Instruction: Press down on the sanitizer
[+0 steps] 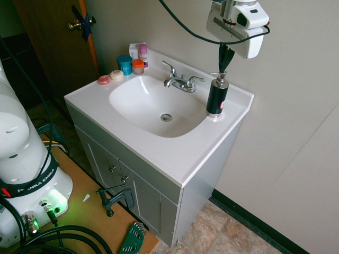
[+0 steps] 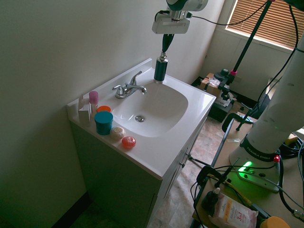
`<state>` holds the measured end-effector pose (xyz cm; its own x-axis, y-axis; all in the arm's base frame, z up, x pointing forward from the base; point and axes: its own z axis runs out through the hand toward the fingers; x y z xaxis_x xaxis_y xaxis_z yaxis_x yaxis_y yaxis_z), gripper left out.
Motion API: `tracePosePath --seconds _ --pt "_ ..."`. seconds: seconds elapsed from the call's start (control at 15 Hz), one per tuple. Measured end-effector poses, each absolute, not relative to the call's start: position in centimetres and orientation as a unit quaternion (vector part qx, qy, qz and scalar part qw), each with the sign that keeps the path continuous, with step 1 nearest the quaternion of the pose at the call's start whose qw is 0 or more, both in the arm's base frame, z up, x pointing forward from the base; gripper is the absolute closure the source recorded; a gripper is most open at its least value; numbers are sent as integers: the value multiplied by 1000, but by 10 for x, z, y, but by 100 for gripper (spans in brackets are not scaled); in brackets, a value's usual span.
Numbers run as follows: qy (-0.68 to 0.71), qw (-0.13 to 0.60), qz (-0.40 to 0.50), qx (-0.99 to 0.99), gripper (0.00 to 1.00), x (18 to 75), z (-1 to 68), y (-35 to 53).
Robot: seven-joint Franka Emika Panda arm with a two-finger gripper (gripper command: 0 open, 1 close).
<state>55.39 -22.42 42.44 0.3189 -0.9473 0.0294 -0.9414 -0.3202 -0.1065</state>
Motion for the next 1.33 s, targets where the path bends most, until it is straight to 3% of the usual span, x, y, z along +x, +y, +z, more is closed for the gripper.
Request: tracePosePath --seconds 0.47,0.53,0.87,1.33 --pt "575 39 -51 -816 100 553 433 -222" --pt "571 41 -57 -818 0 552 441 -218" --pt "527 48 -64 -846 0 537 464 -170" --pt "474 19 -27 -880 0 491 396 -114"
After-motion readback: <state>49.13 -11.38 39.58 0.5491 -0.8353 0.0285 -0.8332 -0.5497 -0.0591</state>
